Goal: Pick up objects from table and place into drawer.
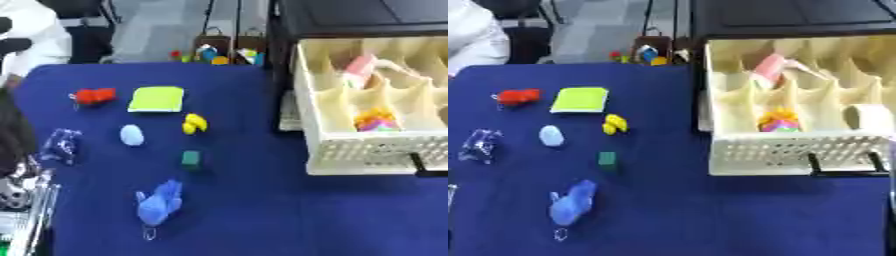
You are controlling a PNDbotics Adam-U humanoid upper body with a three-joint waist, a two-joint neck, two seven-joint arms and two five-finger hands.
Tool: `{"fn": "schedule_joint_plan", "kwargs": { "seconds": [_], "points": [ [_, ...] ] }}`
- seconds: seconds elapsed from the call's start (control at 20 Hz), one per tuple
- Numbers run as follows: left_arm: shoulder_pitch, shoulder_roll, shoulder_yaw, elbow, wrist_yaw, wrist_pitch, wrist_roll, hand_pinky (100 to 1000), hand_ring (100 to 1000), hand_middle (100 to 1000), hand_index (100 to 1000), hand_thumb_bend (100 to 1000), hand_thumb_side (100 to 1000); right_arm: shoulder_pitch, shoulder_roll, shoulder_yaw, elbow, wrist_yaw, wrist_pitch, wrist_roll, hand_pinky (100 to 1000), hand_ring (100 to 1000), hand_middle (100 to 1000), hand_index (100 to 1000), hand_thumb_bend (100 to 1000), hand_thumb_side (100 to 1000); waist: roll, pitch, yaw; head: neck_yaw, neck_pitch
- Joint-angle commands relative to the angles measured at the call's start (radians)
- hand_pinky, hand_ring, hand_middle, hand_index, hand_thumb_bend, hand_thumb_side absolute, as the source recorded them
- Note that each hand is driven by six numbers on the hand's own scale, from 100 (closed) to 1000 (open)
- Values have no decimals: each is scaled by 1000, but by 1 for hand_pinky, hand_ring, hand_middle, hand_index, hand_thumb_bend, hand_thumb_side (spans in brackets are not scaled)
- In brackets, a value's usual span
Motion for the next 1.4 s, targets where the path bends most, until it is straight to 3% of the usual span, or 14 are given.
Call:
{"fn": "schedule_joint_plan", "kwargs": {
  "seconds": [0.05, 0.9, 1.05, 1.15, 1.4],
  "points": [
    [-14, 6, 2, -15, -1, 1, -1, 597, 683, 668, 851, 629, 935, -11, -12, -1, -9, -7, -15, -11, 592, 653, 654, 756, 100, 1000, -1, -14, 0, -3, -15],
    [-5, 35, 5, -15, -10, 15, -5, 590, 689, 680, 855, 629, 943, -9, -12, 2, -9, -9, -17, -8, 593, 653, 654, 757, 100, 1000, 3, -18, -1, -11, -20],
    [24, 110, 27, -15, -65, 75, -4, 580, 700, 717, 864, 635, 953, -5, -16, 3, -9, -10, -17, -7, 593, 654, 654, 757, 100, 1000, 8, -23, 1, -17, -19],
    [43, 191, 35, -15, -118, 151, -3, 575, 703, 739, 874, 591, 955, -2, -18, 4, -9, -10, -17, -5, 593, 654, 654, 757, 100, 1000, 12, -26, 1, -19, -16],
    [72, 375, 64, -15, -226, 348, -46, 590, 718, 757, 895, 657, 976, -1, -18, 6, -9, -12, -17, -3, 593, 654, 654, 757, 100, 1000, 12, -28, -4, -17, -13]
  ]
}}
